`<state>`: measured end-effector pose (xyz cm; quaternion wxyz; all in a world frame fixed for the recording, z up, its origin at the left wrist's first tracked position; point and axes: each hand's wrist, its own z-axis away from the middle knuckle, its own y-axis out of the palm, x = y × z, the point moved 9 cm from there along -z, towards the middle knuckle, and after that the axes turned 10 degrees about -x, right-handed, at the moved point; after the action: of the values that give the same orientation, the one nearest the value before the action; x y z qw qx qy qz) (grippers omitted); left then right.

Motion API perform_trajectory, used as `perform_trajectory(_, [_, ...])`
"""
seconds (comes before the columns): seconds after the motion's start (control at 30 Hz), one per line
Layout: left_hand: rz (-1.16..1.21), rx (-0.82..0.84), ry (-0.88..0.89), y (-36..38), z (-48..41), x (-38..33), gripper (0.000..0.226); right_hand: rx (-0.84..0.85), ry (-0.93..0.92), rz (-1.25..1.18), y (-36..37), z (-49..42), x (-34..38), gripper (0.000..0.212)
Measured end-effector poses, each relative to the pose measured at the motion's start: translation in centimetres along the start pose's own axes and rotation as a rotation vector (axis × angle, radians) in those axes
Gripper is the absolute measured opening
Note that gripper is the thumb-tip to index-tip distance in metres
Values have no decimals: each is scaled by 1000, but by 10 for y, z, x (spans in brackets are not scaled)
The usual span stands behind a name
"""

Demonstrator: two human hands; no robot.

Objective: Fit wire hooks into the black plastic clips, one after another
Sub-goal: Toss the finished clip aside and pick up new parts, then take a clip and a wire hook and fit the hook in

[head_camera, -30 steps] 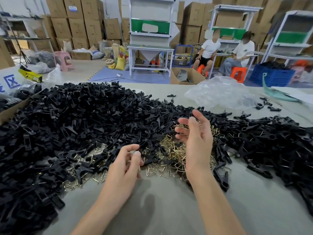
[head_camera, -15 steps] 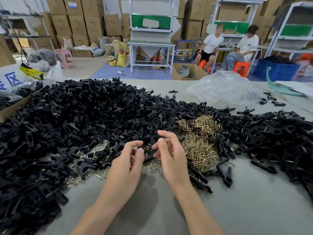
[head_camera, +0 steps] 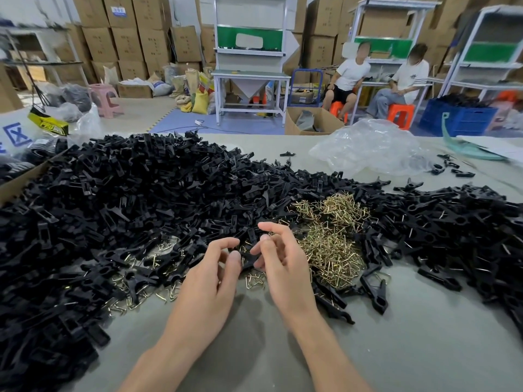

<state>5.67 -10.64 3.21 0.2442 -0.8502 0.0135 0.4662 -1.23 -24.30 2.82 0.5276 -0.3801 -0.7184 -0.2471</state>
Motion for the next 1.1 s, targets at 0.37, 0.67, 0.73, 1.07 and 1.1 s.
perform_trajectory(0.37, [-583, -199, 114, -35, -15, 0, 34, -7, -51, 86, -1, 3, 3, 25])
perform_trajectory(0.67, [-857, -29, -41, -39, -25, 37, 38, 190, -360, 854, 33, 14, 3, 43])
perform_trajectory(0.73, [-827, -46, -27, -40, -26, 35, 33, 192, -367, 901, 35, 15, 1, 39])
perform_trajectory(1.07, [-559, -120, 11, -43, -24, 20, 27, 148, -360, 829, 28, 13, 10, 22])
perform_trajectory(1.1, [-545, -130, 10, -44, -24, 20, 28, 148, -361, 820, 28, 13, 10, 22])
